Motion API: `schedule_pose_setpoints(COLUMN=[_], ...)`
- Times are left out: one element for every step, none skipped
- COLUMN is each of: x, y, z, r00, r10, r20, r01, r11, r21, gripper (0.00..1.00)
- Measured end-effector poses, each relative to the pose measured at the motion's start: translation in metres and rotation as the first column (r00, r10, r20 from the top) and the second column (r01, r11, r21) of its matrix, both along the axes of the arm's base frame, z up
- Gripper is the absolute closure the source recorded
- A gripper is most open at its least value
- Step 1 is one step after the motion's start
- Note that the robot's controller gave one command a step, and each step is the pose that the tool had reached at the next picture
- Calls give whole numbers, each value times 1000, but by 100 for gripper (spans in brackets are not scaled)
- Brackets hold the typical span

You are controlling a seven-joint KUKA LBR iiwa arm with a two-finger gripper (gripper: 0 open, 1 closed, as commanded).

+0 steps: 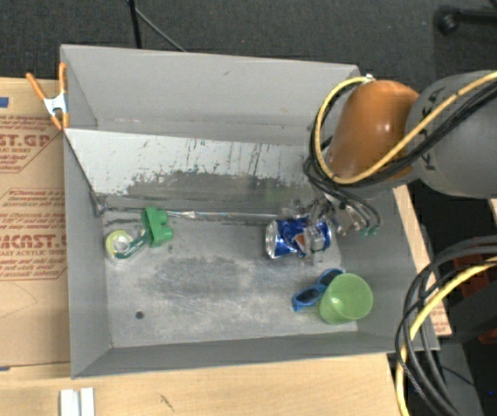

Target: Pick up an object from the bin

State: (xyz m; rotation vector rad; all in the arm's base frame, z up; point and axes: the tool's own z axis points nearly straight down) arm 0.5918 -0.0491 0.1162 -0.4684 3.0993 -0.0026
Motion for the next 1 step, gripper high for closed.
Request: schedule_pose_setpoints(x=[2], y=[1], z=[69], r00=[1000], r10=[0], r20=[3], r01=[0], r11=[1000], r21=[0], gripper=[100])
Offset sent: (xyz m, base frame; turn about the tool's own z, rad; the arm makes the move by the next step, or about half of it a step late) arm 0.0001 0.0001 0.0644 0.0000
